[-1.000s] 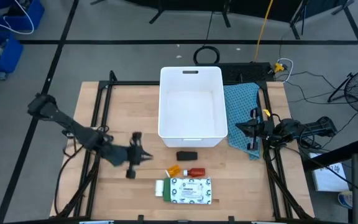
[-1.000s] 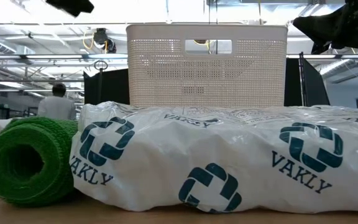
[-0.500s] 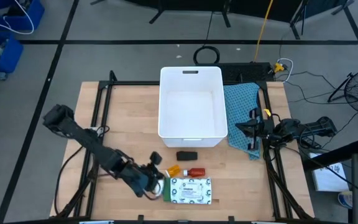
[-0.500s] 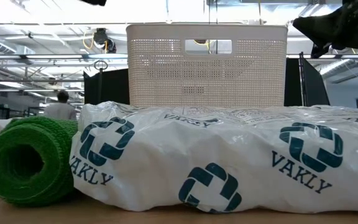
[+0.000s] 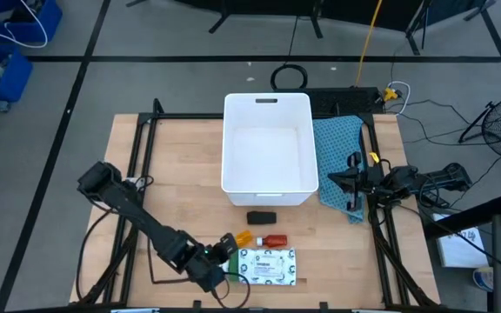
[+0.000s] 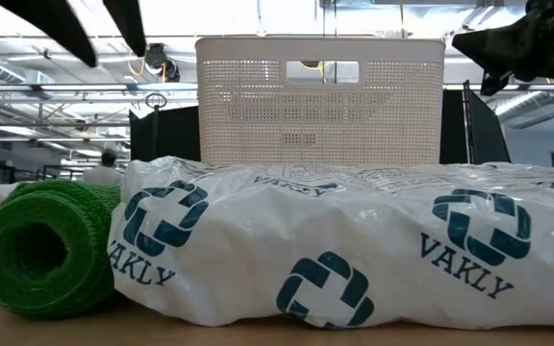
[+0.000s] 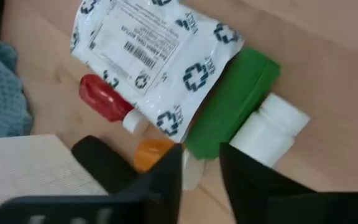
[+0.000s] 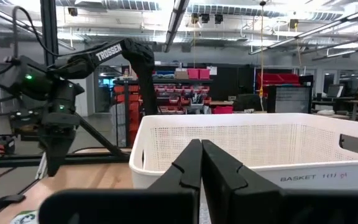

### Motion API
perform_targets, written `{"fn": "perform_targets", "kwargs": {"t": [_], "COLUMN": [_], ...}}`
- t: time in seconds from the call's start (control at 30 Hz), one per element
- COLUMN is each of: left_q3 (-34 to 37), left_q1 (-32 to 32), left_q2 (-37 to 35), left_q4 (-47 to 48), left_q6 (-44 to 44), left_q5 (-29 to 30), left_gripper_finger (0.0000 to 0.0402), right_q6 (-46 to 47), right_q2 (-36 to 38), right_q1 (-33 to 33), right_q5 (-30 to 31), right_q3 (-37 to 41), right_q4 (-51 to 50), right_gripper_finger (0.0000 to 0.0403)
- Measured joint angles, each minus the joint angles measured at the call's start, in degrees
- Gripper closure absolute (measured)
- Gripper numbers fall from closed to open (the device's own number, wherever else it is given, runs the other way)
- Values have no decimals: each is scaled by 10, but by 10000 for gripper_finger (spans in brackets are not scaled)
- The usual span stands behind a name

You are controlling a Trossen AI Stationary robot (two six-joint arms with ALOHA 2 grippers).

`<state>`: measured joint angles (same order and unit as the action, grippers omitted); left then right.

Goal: Pick & place medical supplies in basket/bin
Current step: Put the white medicine bottle into the white bin

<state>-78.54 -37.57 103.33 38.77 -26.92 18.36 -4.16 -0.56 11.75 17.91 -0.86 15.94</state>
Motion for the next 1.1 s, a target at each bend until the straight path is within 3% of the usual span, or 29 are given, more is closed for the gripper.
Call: {"fn": "perform_targets", "kwargs": {"t": [0.23,0.47,0.67,1.1], "left_q3": [9,12,12,11], "left_q1": [-8,-21,-20,7], "left_q2": [26,62,91,121], "left_q4": [17,29,30,0], "left_q6": [-104,-213,-229,-246], "left_q5": [2,26,1,-83], "left_gripper_finger": [142,81,88,171], "right_q6": [-14,-11,-12,-25], "right_q2": [0,0,0,0], "right_q1": [0,0,0,0], "right_q5": [2,2,2,11], "right_q3": [0,0,0,0], "right_q4": [0,0,0,0], "right_gripper_finger": [403,403,403,403]}}
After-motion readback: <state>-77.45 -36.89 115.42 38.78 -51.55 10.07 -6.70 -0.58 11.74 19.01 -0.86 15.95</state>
